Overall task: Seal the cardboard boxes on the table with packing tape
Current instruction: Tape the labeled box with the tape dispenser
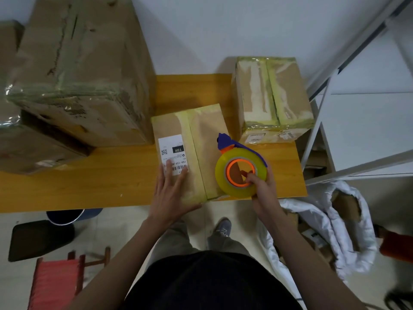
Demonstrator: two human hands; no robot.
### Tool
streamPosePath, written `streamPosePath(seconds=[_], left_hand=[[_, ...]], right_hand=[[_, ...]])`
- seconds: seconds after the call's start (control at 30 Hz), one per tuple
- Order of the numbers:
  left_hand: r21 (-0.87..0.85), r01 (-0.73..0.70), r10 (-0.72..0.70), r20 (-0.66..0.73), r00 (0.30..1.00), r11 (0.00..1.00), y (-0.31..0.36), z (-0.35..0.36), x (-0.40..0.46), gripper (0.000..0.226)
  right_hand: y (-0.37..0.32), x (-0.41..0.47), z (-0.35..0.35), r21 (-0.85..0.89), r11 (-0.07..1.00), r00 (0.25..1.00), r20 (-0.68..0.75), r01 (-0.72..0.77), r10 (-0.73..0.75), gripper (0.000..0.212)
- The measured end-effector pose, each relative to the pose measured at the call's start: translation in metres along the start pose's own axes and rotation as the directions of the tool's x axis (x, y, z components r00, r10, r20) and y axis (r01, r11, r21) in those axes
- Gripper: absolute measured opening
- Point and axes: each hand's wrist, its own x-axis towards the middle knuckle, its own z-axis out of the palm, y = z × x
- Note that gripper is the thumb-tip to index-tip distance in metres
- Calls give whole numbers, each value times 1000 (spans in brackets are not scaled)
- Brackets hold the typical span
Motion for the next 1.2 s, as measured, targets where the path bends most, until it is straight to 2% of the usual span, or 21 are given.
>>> streamPosePath(seconds=[0.07, 0.17, 0.33, 0.43, 0.57, 0.8, 1.0, 1.2], left_hand=[[-47, 13, -10, 68, 998, 999, -1, -9, 7, 126], [-32, 30, -25, 137, 990, 999, -2, -24, 22, 126], [21, -22, 18, 146, 989, 1000, -9, -40, 54, 129], [49, -33, 25, 160, 987, 998, -12, -49, 75, 129], [79, -38, 23, 185, 983, 996, -14, -62, 110, 132], [99, -31, 3, 271, 963, 995, -12, -92, 175, 132], [145, -84, 40, 282, 958, 986, -12, -102, 220, 133], [207, -114, 50, 290, 956, 972, -8, -106, 248, 132]], right_hand=[[2, 1, 3, -9, 1000, 1000, -5, 9, -9, 69], [10, 6, 10, -60, 997, 999, 5, 53, -52, 69], [11, 21, 28, -97, 991, 995, -30, 89, -92, 67], [6, 31, 39, -130, 979, 986, -24, 159, -164, 66], [2, 49, 59, -185, 953, 960, -99, 239, -260, 64], [-15, 81, 109, -383, 844, 861, -194, 375, -471, 65], [-24, 108, 137, -557, 701, 749, -197, 446, -633, 55], [-38, 130, 153, -670, 615, 733, -153, 417, -663, 53]])
